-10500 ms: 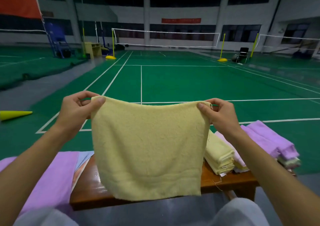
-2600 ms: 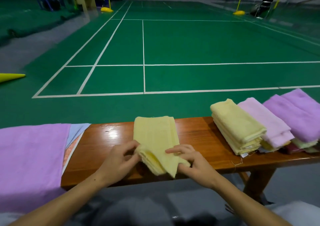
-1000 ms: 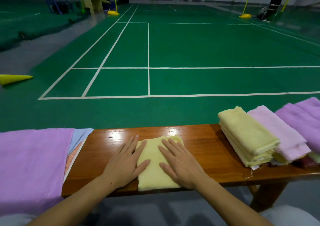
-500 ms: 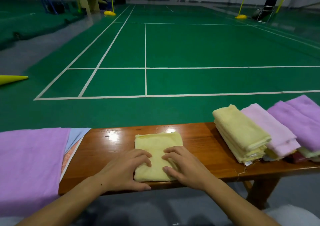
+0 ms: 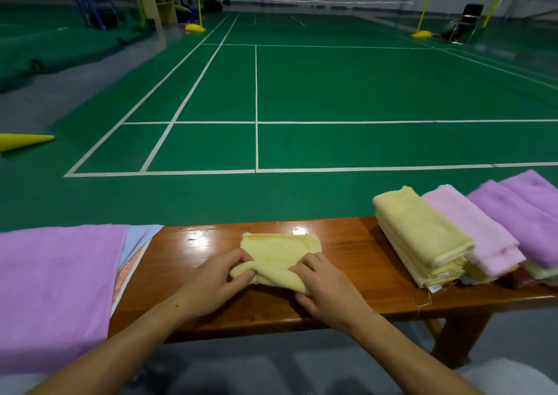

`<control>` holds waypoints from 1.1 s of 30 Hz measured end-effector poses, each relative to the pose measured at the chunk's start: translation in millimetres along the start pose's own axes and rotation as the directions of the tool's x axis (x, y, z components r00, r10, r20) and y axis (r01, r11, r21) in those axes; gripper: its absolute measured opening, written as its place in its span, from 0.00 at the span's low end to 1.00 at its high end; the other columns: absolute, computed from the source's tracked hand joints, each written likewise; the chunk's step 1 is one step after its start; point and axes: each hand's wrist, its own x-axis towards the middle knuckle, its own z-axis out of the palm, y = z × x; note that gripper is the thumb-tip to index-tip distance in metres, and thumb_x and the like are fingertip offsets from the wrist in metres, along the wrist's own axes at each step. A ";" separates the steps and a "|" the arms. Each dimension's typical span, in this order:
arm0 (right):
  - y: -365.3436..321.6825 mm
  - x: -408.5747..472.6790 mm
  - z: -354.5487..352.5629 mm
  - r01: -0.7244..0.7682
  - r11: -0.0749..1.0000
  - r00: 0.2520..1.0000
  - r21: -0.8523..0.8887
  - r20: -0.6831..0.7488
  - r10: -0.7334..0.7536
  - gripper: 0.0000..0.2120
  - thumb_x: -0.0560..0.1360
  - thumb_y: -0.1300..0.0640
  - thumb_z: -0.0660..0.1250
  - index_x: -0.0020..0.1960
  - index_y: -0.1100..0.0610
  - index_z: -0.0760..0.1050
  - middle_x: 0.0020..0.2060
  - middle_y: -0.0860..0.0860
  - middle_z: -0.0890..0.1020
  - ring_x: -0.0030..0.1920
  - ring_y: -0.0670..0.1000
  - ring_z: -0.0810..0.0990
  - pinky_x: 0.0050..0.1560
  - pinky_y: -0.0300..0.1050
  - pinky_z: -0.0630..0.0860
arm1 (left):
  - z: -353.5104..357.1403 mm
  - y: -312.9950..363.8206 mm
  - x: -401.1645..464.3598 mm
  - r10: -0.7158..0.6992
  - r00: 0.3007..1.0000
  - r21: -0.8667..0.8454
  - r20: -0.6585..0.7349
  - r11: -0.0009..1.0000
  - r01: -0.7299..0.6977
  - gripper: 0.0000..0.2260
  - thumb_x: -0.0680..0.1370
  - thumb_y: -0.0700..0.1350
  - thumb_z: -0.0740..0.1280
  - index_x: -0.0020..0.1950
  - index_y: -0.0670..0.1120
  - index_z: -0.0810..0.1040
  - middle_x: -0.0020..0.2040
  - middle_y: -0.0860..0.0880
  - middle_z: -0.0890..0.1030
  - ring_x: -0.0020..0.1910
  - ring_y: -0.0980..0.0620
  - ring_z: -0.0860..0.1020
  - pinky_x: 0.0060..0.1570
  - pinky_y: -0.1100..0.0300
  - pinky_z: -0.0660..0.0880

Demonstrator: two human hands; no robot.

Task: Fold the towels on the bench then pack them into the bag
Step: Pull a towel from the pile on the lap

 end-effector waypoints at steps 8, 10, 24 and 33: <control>10.2 2.3 -14.2 -0.177 0.828 0.972 0.533 -0.036 0.231 0.11 0.79 0.47 0.71 0.61 0.45 0.80 0.51 0.38 0.83 0.53 0.41 0.80 0.52 0.40 0.79 | -1.3 0.9 1.0 0.019 0.999 0.047 -0.032 0.999 -0.018 0.07 0.78 0.56 0.68 0.55 0.61 0.75 0.44 0.63 0.81 0.39 0.60 0.78 0.39 0.53 0.77; 11.9 4.6 -17.6 -0.217 0.740 0.955 0.637 -0.020 0.298 0.09 0.79 0.47 0.72 0.58 0.46 0.82 0.49 0.40 0.84 0.52 0.42 0.81 0.50 0.44 0.80 | -3.3 1.3 4.5 -0.023 0.996 -0.085 -0.091 0.996 0.015 0.04 0.79 0.53 0.68 0.53 0.59 0.76 0.41 0.60 0.81 0.35 0.58 0.78 0.37 0.56 0.74; 11.5 32.3 5.6 -0.556 0.831 0.811 -0.001 -0.222 0.542 0.20 0.79 0.34 0.62 0.59 0.48 0.77 0.49 0.46 0.82 0.46 0.48 0.80 0.44 0.46 0.81 | 6.9 -10.6 40.7 -0.164 0.905 0.359 -0.393 0.879 0.315 0.07 0.81 0.57 0.68 0.49 0.57 0.81 0.51 0.60 0.78 0.46 0.55 0.80 0.33 0.58 0.70; 2.8 19.4 18.1 -0.097 0.993 0.995 -0.062 0.018 0.098 0.28 0.87 0.40 0.43 0.82 0.50 0.60 0.79 0.49 0.68 0.78 0.52 0.64 0.79 0.54 0.62 | 28.3 -8.5 36.5 0.043 0.996 0.474 -0.082 0.881 0.001 0.23 0.84 0.64 0.51 0.70 0.60 0.79 0.65 0.63 0.81 0.62 0.56 0.77 0.59 0.55 0.75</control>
